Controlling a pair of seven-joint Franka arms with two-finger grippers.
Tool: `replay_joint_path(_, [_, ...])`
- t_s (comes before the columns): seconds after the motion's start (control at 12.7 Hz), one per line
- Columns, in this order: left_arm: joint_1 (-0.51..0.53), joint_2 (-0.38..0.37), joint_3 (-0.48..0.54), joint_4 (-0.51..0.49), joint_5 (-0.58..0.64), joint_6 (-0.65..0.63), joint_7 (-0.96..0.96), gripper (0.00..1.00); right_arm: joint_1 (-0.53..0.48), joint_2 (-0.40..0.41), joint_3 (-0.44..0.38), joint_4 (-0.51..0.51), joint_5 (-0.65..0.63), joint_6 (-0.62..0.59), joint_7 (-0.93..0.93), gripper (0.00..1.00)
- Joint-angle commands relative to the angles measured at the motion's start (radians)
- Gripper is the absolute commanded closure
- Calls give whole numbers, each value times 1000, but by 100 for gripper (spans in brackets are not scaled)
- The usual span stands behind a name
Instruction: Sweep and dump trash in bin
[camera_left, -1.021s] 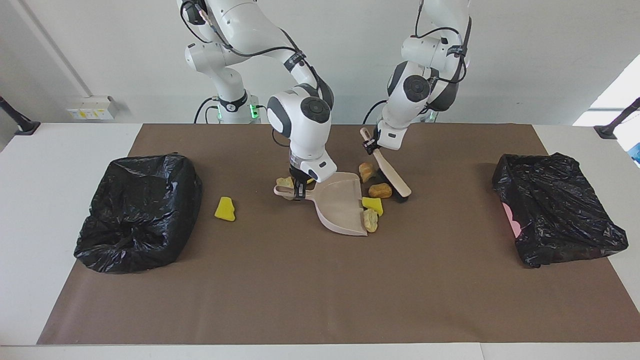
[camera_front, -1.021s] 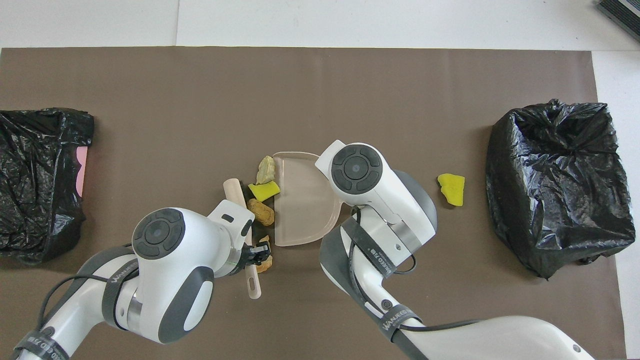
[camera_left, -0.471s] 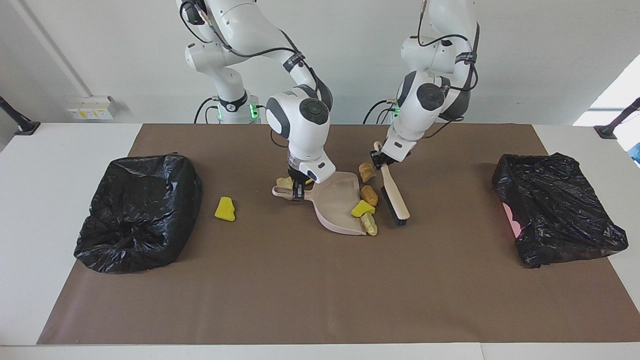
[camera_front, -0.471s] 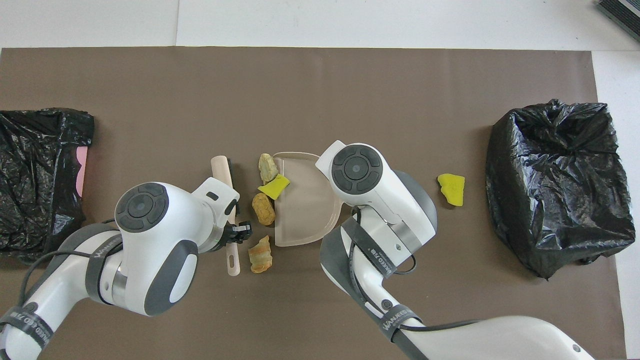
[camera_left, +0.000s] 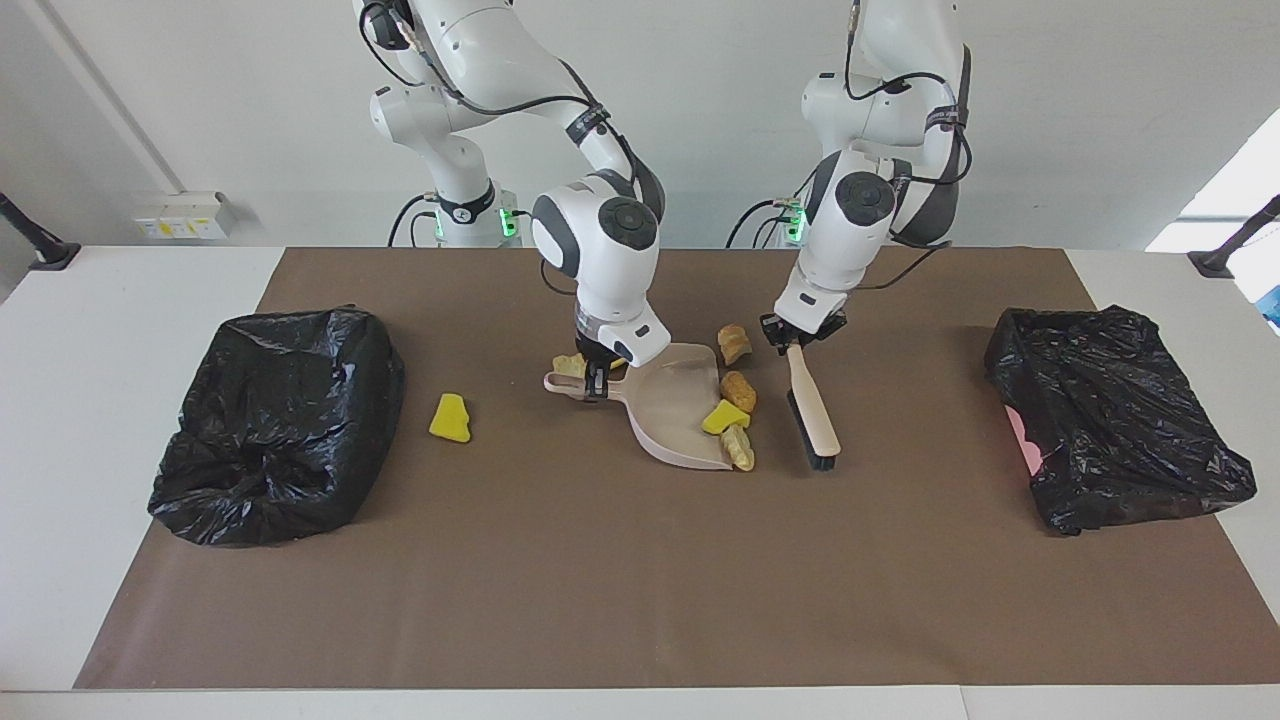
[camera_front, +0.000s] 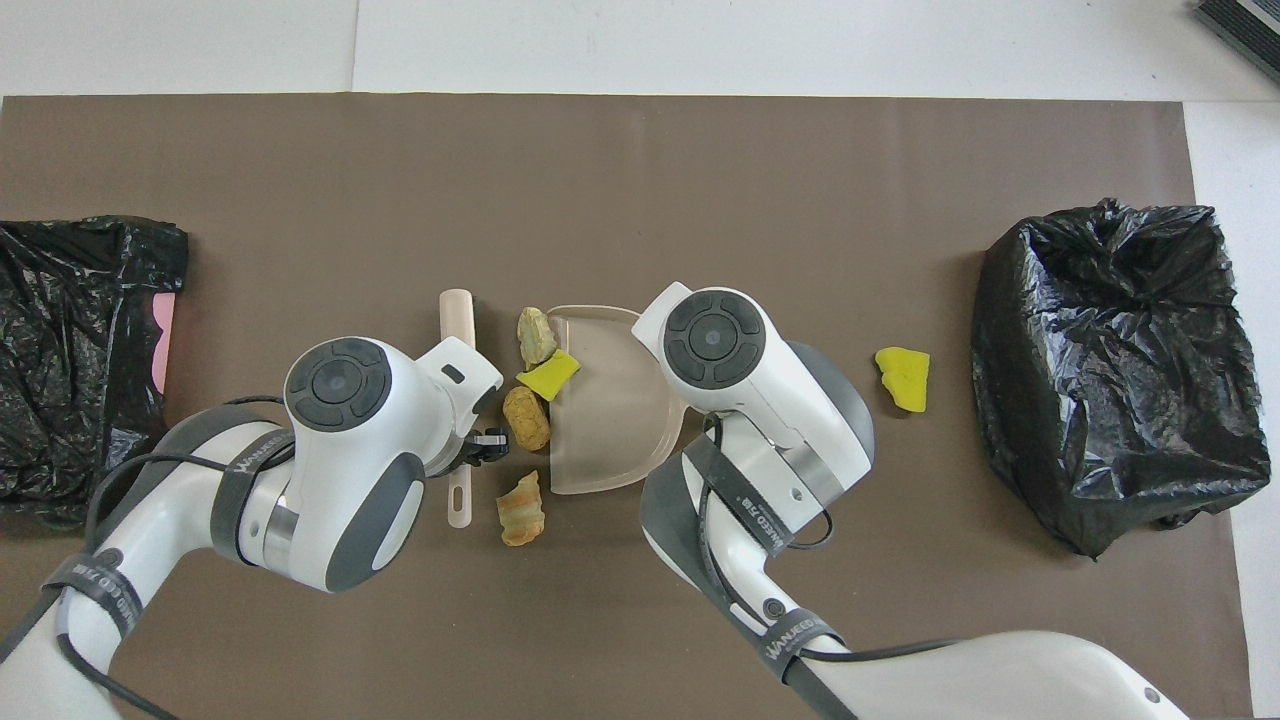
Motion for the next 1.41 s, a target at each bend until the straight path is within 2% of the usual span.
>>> replay_joint_path(0.0, [-78,-6,4,9,-68,4,5,100,-6,-13,7,-23,-28,5,-67,100])
replay_joint_path(0.24, [-156,-13,4,9,-150,4,-2,100,-9,-19,7,-44,-28,19,-67,100])
replay_joint_path(0.47, [-179,-15,6,28,-179,-22,-40,100,-10,-19,7,-43,-28,19,-65,100])
replay_joint_path(0.86, [-93,-134,16,23,-179,-312,-410,100,-13,-18,7,-37,-28,19,-130,100])
replay_joint_path(1.1, [-98,-193,15,-49,-179,-377,-641,100,-18,-19,7,-38,-28,19,-202,100])
replay_joint_path(1.18, [-112,-231,10,-104,-179,-366,-725,100,-12,-24,7,-41,-30,19,-206,100])
replay_joint_path(1.34, [-197,-289,7,-194,-182,-291,-752,100,-9,-27,7,-44,-34,24,-252,100])
